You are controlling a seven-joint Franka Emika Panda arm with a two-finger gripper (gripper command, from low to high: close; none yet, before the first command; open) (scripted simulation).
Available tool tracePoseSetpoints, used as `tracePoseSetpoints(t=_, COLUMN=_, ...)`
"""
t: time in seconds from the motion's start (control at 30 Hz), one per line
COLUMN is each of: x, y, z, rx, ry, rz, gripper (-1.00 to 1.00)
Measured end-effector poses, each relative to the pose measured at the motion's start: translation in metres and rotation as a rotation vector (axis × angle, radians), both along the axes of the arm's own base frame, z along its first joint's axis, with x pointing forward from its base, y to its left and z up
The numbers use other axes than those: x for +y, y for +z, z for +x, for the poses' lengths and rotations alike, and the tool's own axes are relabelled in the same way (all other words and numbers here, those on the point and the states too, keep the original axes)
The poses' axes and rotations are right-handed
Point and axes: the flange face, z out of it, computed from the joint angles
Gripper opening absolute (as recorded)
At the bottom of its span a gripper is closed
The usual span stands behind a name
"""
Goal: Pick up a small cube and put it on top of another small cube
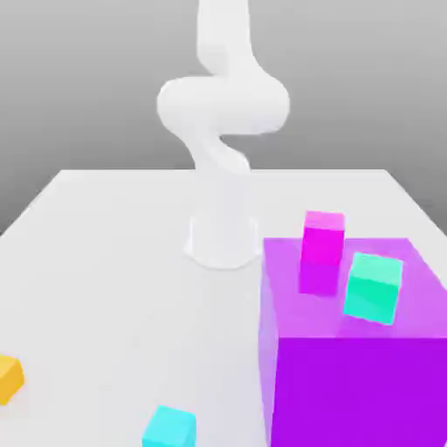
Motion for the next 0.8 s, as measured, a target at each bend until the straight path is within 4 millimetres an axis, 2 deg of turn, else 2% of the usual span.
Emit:
tracePoseSetpoints(t=0.2, x=-0.006, y=-0.061, z=0.053, rx=0.100, ry=-0.236, rz=0.093, gripper=0.00)
tracePoseSetpoints(t=0.4, x=-0.018, y=-0.129, z=0.094, rx=0.183, ry=-0.466, rz=0.182, gripper=0.00)
tracePoseSetpoints(t=0.6, x=-0.034, y=-0.201, z=0.124, rx=0.255, ry=-0.696, rz=0.273, gripper=0.00)
tracePoseSetpoints(t=0.8, x=-0.049, y=-0.276, z=0.141, rx=0.319, ry=-0.925, rz=0.366, gripper=0.00)
